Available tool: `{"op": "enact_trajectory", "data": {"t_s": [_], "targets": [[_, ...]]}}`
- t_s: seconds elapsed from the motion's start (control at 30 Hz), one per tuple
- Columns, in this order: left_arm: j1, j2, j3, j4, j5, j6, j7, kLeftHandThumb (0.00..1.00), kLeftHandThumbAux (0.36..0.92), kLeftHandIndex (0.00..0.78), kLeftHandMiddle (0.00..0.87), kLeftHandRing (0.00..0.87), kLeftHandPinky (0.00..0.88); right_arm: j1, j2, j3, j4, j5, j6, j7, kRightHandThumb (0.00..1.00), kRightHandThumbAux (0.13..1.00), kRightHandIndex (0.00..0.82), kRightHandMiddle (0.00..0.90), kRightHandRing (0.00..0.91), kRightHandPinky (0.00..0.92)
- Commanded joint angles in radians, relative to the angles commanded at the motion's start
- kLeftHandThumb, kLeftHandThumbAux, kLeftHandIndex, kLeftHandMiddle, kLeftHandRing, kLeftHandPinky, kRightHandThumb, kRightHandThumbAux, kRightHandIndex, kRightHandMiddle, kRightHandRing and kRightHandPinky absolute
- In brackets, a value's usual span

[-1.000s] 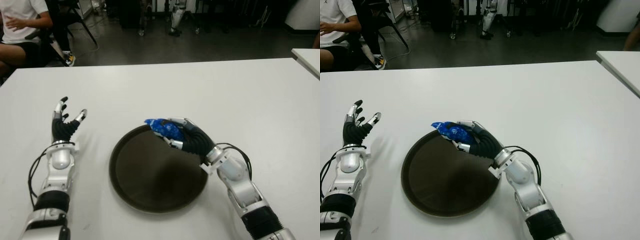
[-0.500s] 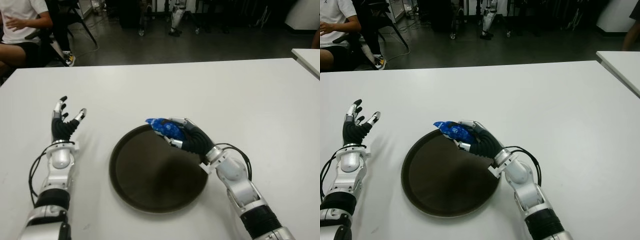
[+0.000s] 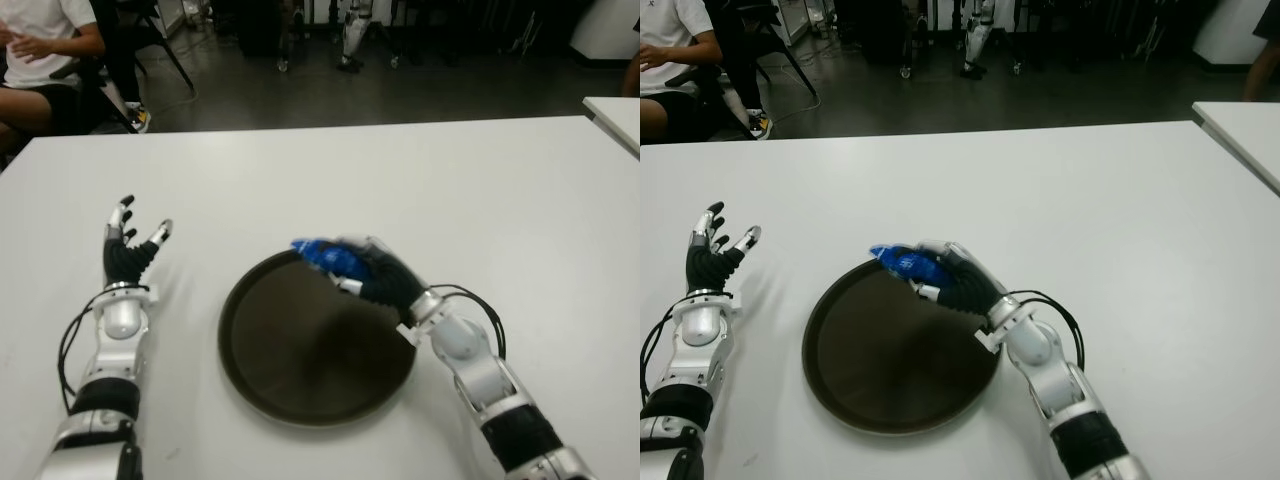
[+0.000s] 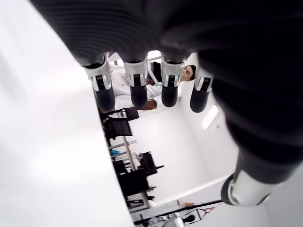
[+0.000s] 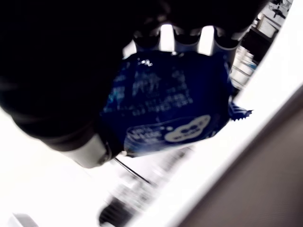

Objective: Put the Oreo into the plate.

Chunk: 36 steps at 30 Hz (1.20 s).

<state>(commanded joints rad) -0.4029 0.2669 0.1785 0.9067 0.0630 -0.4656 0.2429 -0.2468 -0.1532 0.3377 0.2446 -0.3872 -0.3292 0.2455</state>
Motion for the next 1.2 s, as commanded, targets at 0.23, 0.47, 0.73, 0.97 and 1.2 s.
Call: {"op": "enact_trajectory", "data": {"t_s": [0.23, 0.47, 0.73, 0.97, 1.2], "targets": [[-0.016, 0.004, 0.001, 0.039, 0.003, -0.011, 0.011, 0.0, 0.699, 0.0, 0.002, 0.002, 0.016, 0.004, -0.034, 0.041, -0.051, -0.047, 0.041, 0.04, 0.7, 0.727, 0.43, 0.746, 0.779, 0.791], [-0.023, 0.013, -0.007, 0.067, 0.015, -0.034, 0.022, 0.0, 0.7, 0.0, 0.0, 0.0, 0.014, -0.015, -0.067, 0.07, -0.059, -0.025, 0.028, 0.111, 0.685, 0.741, 0.405, 0.604, 0.631, 0.636], [-0.025, 0.01, -0.011, 0.074, 0.016, -0.046, 0.028, 0.0, 0.661, 0.0, 0.0, 0.0, 0.008, -0.048, -0.097, 0.081, -0.055, 0.058, 0.059, 0.27, 0.03, 0.864, 0.189, 0.224, 0.223, 0.207], [-0.021, 0.009, -0.013, 0.061, 0.012, -0.04, 0.022, 0.0, 0.655, 0.0, 0.0, 0.0, 0.003, -0.057, -0.09, 0.072, -0.04, 0.151, 0.096, 0.354, 0.002, 0.763, 0.154, 0.172, 0.17, 0.135], [-0.027, 0.007, -0.006, 0.066, -0.002, -0.033, 0.012, 0.0, 0.683, 0.0, 0.0, 0.0, 0.004, -0.081, -0.076, 0.06, 0.012, 0.227, 0.103, 0.404, 0.0, 0.666, 0.103, 0.114, 0.111, 0.087]]}}
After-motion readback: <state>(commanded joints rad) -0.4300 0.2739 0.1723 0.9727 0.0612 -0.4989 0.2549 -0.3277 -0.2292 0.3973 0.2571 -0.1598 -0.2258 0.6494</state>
